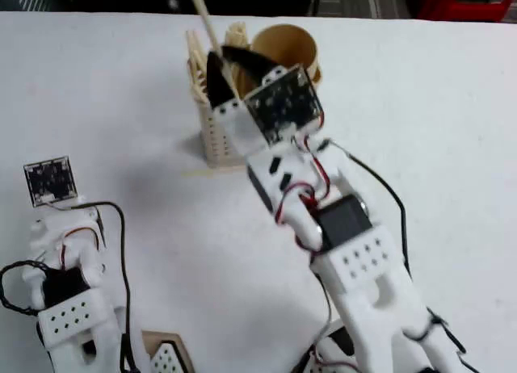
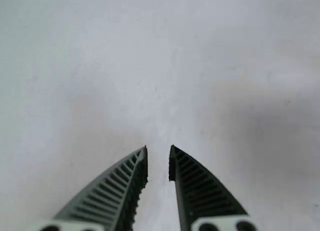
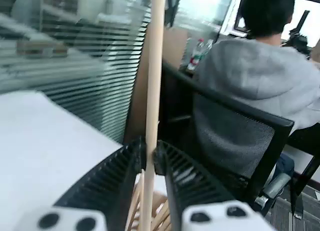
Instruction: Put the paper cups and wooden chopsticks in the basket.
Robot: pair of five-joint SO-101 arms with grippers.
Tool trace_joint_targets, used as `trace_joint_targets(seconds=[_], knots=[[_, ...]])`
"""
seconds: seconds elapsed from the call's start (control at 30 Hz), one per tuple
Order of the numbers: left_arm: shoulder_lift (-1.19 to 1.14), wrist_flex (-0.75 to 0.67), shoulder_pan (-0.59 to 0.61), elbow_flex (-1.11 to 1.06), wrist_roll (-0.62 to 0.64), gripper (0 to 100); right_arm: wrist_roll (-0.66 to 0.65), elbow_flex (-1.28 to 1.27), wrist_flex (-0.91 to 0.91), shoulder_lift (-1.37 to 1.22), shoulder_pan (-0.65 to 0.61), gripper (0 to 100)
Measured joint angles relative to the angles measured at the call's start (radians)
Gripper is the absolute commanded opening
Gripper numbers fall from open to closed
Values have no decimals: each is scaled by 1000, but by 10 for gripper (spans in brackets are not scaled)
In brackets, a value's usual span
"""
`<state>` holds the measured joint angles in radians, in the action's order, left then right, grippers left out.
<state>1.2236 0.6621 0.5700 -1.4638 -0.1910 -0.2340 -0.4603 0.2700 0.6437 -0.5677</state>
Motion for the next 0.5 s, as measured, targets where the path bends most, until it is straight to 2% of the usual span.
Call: trace_joint_targets(seconds=[0.17,0.3,0.43,0.5], knots=[[0,0,0,0,0,94,68,0,-230,-172,60,17],[0,0,0,0,0,94,98,0,-319,-305,92,29],[0,0,0,0,0,94,98,-2,-328,-373,109,156],[0,0,0,0,0,94,98,-2,-327,-370,114,171]])
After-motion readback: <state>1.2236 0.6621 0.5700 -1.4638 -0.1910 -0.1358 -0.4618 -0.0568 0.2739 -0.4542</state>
